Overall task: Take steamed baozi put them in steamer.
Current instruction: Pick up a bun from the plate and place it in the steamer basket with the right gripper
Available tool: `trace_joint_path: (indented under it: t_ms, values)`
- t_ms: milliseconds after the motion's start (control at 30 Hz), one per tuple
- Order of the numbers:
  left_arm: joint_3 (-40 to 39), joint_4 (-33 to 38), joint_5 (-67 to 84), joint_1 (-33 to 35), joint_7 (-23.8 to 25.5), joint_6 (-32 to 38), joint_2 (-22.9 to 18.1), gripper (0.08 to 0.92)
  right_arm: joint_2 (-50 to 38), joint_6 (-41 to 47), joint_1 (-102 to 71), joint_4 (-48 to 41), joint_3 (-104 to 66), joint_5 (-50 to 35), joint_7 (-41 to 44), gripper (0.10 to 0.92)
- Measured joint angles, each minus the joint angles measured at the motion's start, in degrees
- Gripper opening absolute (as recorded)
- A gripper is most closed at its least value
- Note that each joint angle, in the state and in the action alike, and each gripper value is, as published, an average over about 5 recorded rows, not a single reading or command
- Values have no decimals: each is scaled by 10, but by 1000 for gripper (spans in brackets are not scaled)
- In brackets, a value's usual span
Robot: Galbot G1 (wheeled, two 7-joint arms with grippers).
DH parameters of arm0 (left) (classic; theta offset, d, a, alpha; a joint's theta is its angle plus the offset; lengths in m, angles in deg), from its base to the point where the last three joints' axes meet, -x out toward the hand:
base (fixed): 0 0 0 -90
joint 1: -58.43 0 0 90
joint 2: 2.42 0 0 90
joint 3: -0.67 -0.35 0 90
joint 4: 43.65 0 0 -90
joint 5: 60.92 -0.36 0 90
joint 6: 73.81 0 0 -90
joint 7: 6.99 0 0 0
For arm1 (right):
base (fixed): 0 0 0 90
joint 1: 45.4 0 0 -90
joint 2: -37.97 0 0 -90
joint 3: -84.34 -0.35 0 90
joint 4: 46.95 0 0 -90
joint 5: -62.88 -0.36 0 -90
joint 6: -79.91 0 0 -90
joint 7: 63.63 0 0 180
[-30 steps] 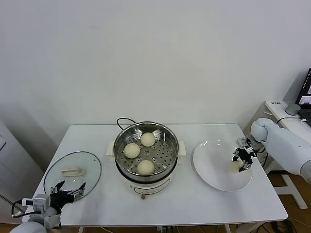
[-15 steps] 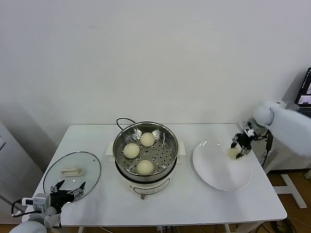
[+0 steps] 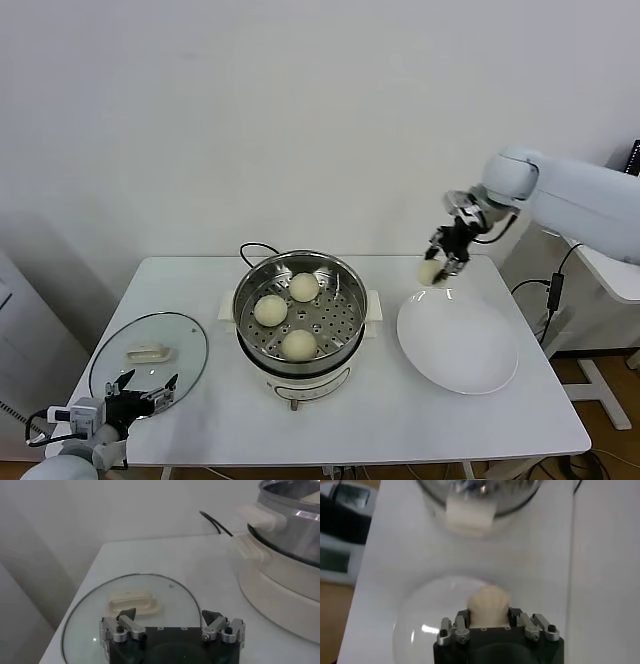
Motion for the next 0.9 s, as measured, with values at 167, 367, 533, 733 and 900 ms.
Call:
trace_joint_path:
  t_ms: [167, 367, 533, 733, 900]
  values:
    - [0, -1, 0, 0, 0, 2, 2, 823, 37, 36, 30, 23, 21, -48, -20, 484]
    - [0, -2, 0, 0, 0, 4, 2, 823, 77, 75, 46, 52, 35, -90, -51, 484]
    - [1, -2, 0, -1, 0, 4, 1, 823, 105, 109, 47, 75, 39, -114, -83, 484]
    - [2, -2, 0, 0, 0, 3, -2, 823, 133, 144, 37, 94, 41, -131, -121, 484]
    - [4, -2, 0, 2, 0, 4, -3, 823, 151, 168, 22, 107, 43, -140, -149, 484]
